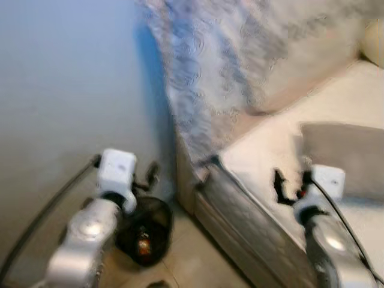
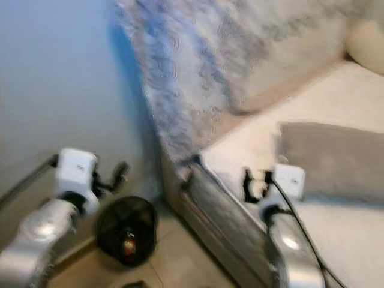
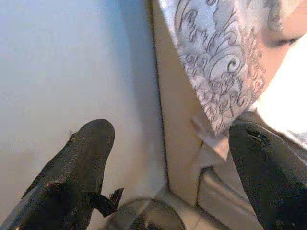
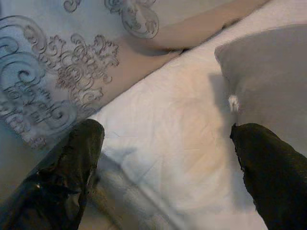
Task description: Clean up the room
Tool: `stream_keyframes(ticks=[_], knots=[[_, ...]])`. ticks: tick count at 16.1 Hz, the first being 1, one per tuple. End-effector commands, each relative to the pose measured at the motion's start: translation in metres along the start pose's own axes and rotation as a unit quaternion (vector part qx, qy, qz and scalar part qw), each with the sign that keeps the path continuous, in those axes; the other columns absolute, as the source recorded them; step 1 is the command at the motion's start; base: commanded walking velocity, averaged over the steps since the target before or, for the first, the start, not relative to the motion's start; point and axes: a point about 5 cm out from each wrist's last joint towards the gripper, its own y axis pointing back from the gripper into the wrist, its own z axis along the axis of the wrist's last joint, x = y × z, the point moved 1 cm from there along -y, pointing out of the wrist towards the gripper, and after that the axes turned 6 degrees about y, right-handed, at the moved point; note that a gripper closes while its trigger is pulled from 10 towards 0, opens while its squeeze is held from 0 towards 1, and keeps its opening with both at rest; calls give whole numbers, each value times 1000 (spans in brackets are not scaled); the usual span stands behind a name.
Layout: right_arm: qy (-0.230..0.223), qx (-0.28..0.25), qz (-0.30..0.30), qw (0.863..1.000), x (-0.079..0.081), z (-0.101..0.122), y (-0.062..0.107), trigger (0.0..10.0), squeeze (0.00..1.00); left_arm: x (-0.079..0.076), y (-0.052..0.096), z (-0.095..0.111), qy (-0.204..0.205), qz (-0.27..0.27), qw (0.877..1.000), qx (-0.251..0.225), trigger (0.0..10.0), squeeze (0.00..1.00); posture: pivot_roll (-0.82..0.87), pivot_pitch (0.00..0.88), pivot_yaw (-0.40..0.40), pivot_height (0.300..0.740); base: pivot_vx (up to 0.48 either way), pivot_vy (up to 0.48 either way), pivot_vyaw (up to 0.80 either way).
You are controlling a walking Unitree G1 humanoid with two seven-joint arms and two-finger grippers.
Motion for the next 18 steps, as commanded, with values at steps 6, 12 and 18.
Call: stream_keyframes(ticks=[6,12,18], knots=[[3,21,-15,1000,-1,-9,-5,10000,0,-4,-12,6,8,-17,999,-26,10000,0,0,0,3,740,0,0,-782],[7,22,4,1000,4,-9,-11,10000,0,-7,-15,12,25,-54,997,-44,10000,0,-6,0,12,740,91,0,-383],[32,29,36,998,11,-12,-14,10000,0,0,-21,14,23,-59,997,-49,10000,0,-11,0,13,740,339,0,0]])
